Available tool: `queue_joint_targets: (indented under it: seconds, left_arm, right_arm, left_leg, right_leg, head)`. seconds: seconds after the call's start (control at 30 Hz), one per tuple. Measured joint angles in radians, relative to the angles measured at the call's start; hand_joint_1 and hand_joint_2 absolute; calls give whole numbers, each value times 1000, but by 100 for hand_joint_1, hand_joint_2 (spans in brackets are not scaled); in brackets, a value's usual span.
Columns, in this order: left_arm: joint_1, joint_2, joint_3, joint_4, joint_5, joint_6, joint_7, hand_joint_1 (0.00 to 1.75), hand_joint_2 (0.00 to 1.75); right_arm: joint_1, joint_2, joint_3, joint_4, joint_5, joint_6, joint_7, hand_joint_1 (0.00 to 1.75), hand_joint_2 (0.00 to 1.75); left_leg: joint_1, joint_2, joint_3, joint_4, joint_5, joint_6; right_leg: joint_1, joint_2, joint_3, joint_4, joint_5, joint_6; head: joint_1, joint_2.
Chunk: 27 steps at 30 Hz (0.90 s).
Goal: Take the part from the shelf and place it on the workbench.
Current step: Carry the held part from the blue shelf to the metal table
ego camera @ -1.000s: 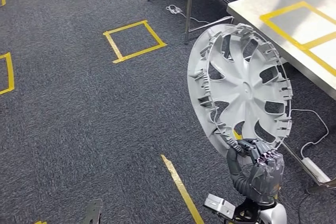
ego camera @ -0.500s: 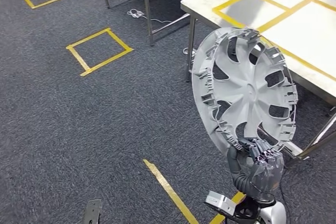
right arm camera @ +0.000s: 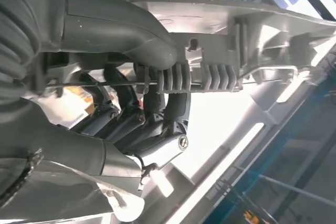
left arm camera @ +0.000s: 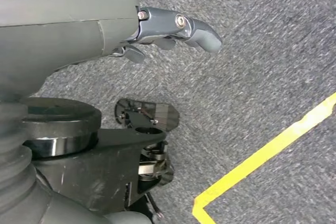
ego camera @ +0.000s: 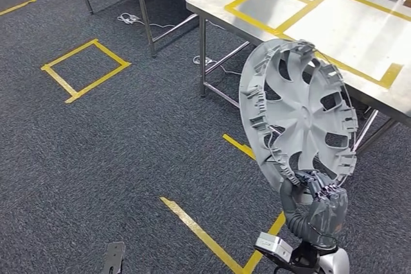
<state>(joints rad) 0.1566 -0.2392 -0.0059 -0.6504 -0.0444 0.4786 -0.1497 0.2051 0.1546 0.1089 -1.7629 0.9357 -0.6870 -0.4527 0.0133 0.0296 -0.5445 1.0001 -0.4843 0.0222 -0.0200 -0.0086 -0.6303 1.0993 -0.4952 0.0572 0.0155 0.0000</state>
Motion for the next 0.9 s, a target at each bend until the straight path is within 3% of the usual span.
queue_joint_targets:
  seconds: [0.07,0.2,0.27,0.33,0.37,0.4,0.43,0.5,0.57,0.67,0.73,0.83,0.87,0.9]
  left_arm:
    - [-1,0,-1,1,1,0,-1,0,175]
    - [-3,0,-1,4,1,0,-2,0,175]
    - [-4,0,-1,6,1,2,-3,0,175]
    - [-4,1,-1,8,1,4,-3,0,175]
    - [-3,2,0,9,1,4,-3,0,175]
    - [-3,3,0,10,1,4,-3,0,175]
    - [-3,4,0,11,2,4,-3,0,175]
    - [-3,5,0,13,2,4,-3,0,175]
    - [-4,5,0,15,1,4,-3,0,175]
    - [-5,5,-1,16,2,6,-3,0,175]
    - [-5,4,-1,16,2,6,-4,0,175]
    - [-6,3,-1,16,2,7,-4,0,175]
    - [-6,3,-1,16,2,8,-4,0,175]
    - [-6,3,-1,17,2,10,-4,0,175]
  right_arm:
    - [0,-3,4,3,-7,0,-1,175,175]
    - [-1,-6,7,5,-8,0,-2,175,175]
    - [-1,-6,11,5,-8,0,-2,175,175]
    - [-1,-6,15,6,-8,0,-2,175,175]
    - [-1,-6,16,7,-8,0,-2,175,175]
    - [-1,-6,16,8,-8,0,-2,175,175]
    - [0,-6,16,9,-8,0,-2,175,175]
    - [0,-7,18,10,-8,0,-2,175,175]
    - [-1,-7,19,10,-8,0,-2,175,175]
    - [-1,-7,19,10,-8,-1,-2,175,175]
    - [-1,-7,19,10,-8,-1,-2,175,175]
    - [-2,-9,19,10,-8,-1,-2,175,175]
    - [-1,-10,19,11,-8,-1,-2,175,175]
    - [-1,-11,19,12,-10,-1,-2,175,175]
  left_leg:
    - [-3,1,1,2,-1,-9]
    - [0,-1,1,10,-11,-32]
    - [1,-11,-30,85,-58,-40]
    - [1,-19,-96,225,-120,-43]
    - [1,-20,-124,280,-134,-43]
    - [1,-21,-137,299,-128,-43]
    - [1,-21,-132,278,-101,-41]
    - [1,-25,-79,149,-20,-32]
    - [-2,-31,-34,41,20,-24]
    - [-4,-33,-28,14,16,-16]
    - [0,-31,-23,6,17,-5]
    - [2,-28,-19,3,14,5]
    - [2,-27,-19,3,12,6]
    - [2,-26,-17,3,10,6]
  right_leg:
    - [4,-6,56,-92,20,-11]
    - [5,1,65,-104,19,-37]
    - [1,3,70,-110,20,-50]
    - [3,7,72,-109,18,-56]
    - [4,10,74,-109,16,-58]
    - [5,13,76,-108,15,-58]
    - [6,17,79,-108,13,-58]
    - [6,24,87,-107,8,-55]
    - [10,30,87,-103,3,-48]
    - [9,32,81,-100,1,-31]
    - [8,26,65,-71,-18,-19]
    - [6,18,-28,103,-97,-8]
    - [5,17,-61,161,-113,-5]
    - [4,16,-82,190,-112,-3]
  head:
    - [1,0]
    - [0,0]
    - [-4,0]
    - [-6,0]
    - [-5,0]
    - [-6,0]
    - [-6,0]
    - [-5,0]
    - [-5,0]
    - [-4,0]
    - [-1,0]
    - [6,0]
    - [6,0]
    - [6,0]
